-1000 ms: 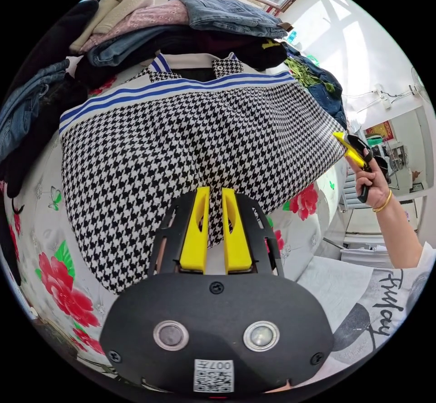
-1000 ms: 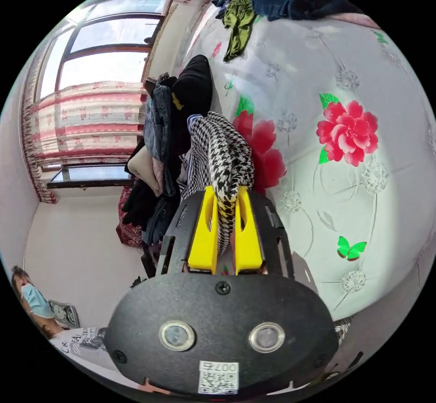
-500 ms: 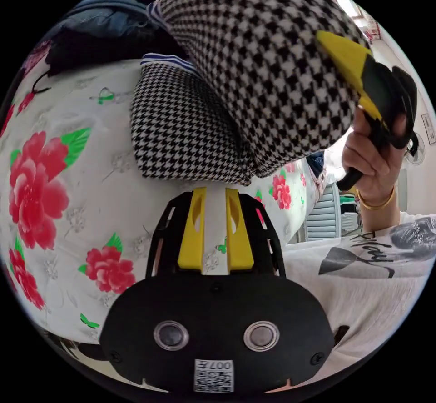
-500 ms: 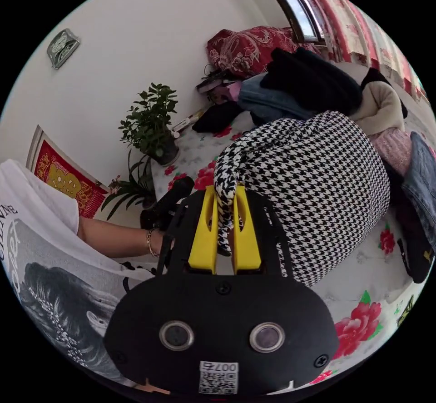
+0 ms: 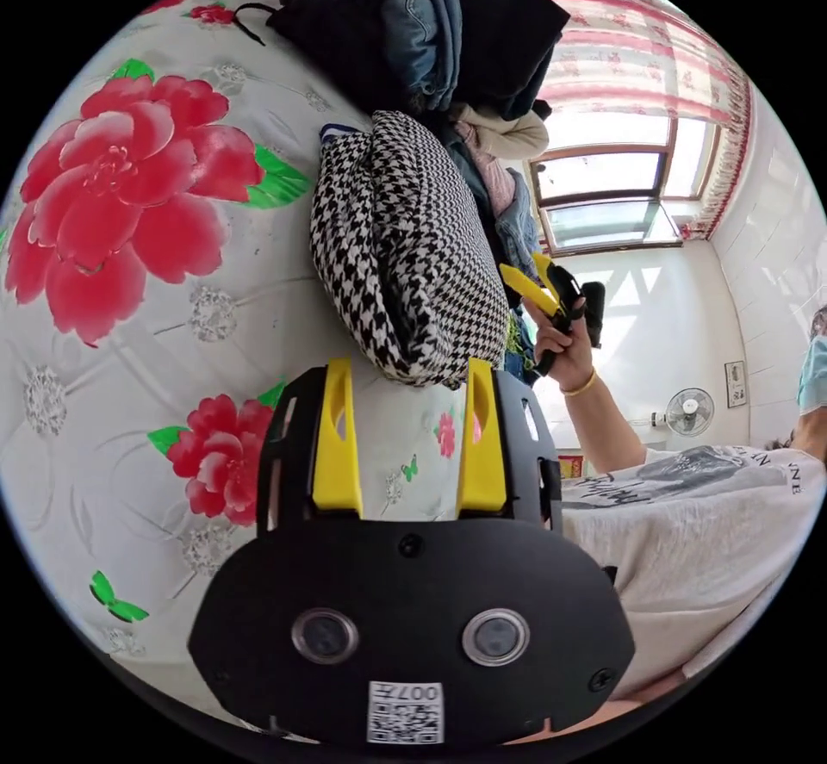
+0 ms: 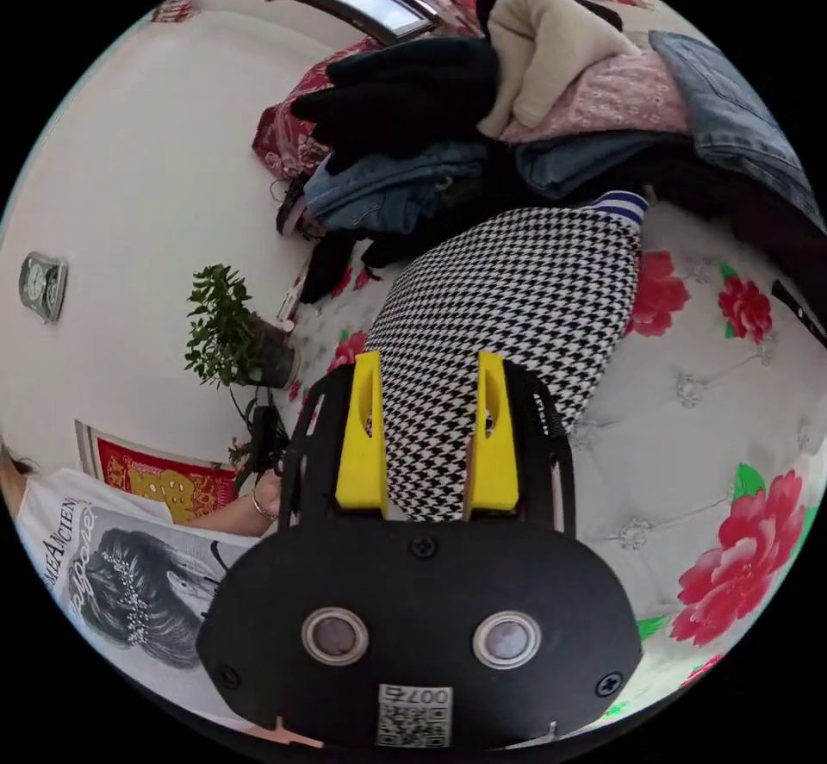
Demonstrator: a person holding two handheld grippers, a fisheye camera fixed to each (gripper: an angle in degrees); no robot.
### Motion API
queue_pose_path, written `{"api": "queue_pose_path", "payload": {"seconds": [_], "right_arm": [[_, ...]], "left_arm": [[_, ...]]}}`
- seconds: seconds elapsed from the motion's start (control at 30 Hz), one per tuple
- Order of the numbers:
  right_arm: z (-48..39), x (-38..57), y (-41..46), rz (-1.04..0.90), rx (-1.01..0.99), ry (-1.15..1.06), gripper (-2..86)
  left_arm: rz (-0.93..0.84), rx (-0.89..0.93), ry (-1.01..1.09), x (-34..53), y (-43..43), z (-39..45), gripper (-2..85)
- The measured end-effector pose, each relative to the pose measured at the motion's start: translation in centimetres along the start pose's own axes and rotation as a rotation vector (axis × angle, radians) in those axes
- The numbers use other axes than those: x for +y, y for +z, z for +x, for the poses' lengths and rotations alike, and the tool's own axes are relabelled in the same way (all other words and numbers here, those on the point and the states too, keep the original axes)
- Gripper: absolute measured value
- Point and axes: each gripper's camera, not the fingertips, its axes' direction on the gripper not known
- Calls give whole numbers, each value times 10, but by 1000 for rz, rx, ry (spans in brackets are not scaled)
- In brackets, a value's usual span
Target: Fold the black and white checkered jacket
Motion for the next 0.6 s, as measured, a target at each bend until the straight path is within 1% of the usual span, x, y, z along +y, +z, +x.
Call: {"api": "queue_pose_path", "payload": {"seconds": [0.03,0.13,0.2,0.33,0.4,0.43,0.53,0.6], "right_arm": [[27,-3,-11,21,-7,91,145],[78,-4,-19,56,-23,251,160],[100,-6,-15,60,-40,314,167],[140,-18,6,53,-95,432,168],[149,-24,15,23,-81,473,155],[149,-28,15,37,-38,450,144],[154,-29,24,-5,-111,430,116],[154,-24,19,-4,-124,408,102]], "left_arm": [[14,46,-16,-9,-2,-8,183],[-4,102,-39,-32,1,-24,192],[-40,100,-46,-47,7,-32,186],[-92,158,-59,-84,20,-43,157],[-117,161,-64,-96,23,-46,143],[-123,162,-56,-101,24,-46,133],[-143,166,-27,-110,21,-47,114],[-149,181,-17,-111,17,-49,107]]}}
